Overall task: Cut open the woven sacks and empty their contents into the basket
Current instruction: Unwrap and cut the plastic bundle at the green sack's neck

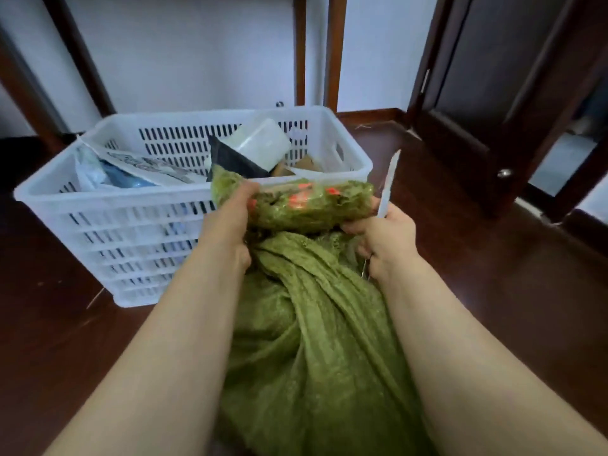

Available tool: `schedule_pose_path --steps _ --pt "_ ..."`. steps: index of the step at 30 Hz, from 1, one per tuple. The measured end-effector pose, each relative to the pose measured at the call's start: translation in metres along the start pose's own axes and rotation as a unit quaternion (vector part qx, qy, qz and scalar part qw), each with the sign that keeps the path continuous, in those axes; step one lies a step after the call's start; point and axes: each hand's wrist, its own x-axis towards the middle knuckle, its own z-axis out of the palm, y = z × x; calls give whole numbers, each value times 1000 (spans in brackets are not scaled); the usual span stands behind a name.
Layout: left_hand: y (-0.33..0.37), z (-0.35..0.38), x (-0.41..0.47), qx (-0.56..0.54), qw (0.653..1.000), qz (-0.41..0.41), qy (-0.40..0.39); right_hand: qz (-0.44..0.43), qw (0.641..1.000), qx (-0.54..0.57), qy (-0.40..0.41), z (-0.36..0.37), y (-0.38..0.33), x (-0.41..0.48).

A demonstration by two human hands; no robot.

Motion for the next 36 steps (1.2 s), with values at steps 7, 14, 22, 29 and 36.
schedule_pose_path --steps 7,14,22,29,36 --pt "-24 -13 -21 63 995 75 -35 -39 985 -163 40 -39 -25 -24" --pt "-5 -18 -30 75 985 120 -94 -130 878 -445 -123 9 -29 -43" --pt "10 -50 -29 15 984 75 -164 -111 904 -388 -140 18 -26 -50" --pt "2 -28 -32 -19 984 74 -161 -124 861 -463 -169 4 -42 -61" --pt "8 -27 -37 62 976 142 -154 -140 927 -337 -83 11 -38 -53"
